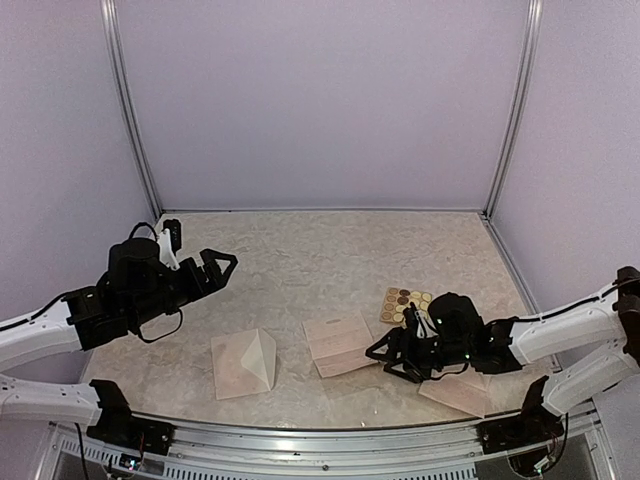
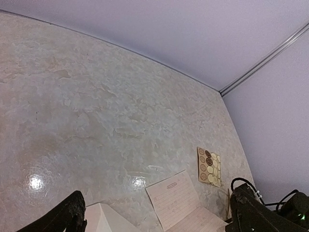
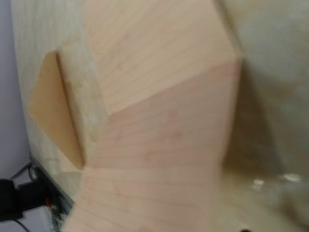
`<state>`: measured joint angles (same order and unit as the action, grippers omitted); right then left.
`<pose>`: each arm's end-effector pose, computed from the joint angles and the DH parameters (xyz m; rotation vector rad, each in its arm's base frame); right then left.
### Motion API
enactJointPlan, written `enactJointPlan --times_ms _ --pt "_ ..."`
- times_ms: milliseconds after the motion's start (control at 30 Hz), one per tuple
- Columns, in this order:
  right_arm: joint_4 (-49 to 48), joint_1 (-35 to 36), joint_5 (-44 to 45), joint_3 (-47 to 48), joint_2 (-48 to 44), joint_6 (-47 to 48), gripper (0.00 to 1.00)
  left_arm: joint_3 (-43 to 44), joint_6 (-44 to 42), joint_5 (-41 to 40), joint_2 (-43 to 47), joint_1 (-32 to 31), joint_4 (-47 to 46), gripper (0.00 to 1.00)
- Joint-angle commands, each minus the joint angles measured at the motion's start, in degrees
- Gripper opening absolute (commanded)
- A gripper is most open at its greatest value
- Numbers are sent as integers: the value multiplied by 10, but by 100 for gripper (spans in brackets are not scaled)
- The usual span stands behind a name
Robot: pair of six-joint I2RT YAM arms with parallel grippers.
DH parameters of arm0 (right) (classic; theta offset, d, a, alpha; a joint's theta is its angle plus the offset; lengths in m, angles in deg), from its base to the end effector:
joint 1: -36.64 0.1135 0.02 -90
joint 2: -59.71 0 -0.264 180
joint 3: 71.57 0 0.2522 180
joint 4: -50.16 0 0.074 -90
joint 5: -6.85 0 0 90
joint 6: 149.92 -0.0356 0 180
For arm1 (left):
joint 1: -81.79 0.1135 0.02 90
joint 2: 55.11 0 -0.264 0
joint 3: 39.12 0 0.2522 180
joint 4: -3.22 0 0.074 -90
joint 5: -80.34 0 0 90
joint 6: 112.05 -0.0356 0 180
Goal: Place the letter into the envelope and seal it
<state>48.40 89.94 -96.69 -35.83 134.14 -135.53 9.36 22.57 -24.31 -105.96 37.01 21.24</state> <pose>0.1325 0.1916 0.1449 0.3561 2.6126 1.3206 0.1532 -0.1394 0.2700 -0.1751 1.9906 -0.7914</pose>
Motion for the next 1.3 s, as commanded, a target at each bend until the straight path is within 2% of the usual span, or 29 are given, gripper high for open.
enactJointPlan --times_ms 0,333,533,633,800,900,1000,1267 --pt "-74 10 -14 30 40 -23 63 -3 2 -6 10 -5 -9 99" --pt "-54 10 2 54 63 -22 0 -2 0 -8 10 -5 -3 99" --pt "-43 10 43 65 13 38 0 -2 -16 3 13 -5 -15 99" --pt "-10 9 44 100 -18 137 0 -4 -37 35 15 -5 -46 99" --pt "130 9 31 214 -46 301 0 11 -99 151 1 -5 -104 99" --pt "202 9 -5 288 -48 381 0 33 -133 225 -16 -5 -112 99" --pt "234 9 -81 330 -51 441 0 55 -160 279 -29 -5 -102 99" --pt "290 9 -235 386 -65 525 0 87 -200 353 -52 -5 -59 99"
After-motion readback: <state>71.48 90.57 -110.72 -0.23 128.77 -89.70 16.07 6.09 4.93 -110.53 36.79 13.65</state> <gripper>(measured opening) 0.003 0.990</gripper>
